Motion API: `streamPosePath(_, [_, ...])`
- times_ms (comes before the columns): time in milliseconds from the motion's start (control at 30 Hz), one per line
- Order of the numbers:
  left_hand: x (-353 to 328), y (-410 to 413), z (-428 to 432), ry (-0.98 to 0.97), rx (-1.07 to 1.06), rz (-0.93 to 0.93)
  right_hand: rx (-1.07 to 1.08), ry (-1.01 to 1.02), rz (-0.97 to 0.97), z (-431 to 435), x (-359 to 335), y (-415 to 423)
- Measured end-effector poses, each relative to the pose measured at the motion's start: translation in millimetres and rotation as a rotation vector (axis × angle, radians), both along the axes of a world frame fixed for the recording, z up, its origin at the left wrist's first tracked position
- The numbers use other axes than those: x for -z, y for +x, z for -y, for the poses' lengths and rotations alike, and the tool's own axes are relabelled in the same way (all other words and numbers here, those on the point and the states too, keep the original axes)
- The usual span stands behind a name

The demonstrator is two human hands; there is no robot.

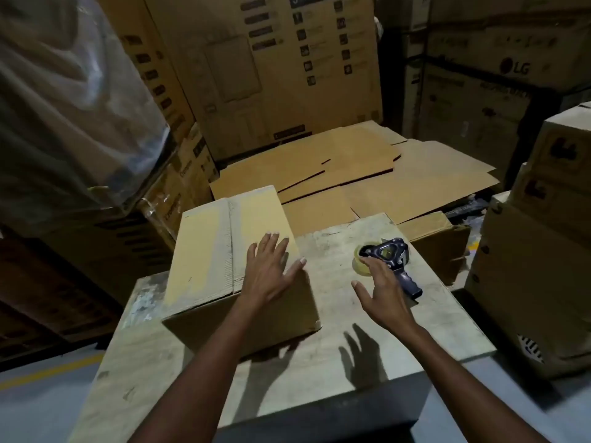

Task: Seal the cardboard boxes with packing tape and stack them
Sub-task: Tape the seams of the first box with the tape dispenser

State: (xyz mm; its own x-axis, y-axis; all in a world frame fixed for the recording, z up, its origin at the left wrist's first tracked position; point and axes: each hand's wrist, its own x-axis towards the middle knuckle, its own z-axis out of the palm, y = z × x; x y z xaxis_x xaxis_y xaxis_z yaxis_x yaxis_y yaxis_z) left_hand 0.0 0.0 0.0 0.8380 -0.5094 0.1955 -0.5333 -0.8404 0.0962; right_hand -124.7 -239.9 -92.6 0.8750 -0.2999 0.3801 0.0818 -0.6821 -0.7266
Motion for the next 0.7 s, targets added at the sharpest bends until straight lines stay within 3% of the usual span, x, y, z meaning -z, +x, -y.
streamPosePath(400, [22.1,65.8,30.7,0.004,-0.150,-0.111,0.198,0.108,-0.240,77.0,62.4,38.5])
streamPosePath(600, [27.5,88.0,34.2,-0.082,-0.211,-0.138,0.377,0.291,-0.404,113.0,68.5,52.9])
streamPosePath(700, [30.0,99.8,38.3,-0.093,-0.236,-0.166,0.420,0.444,-0.576,136.7,75.2,66.1])
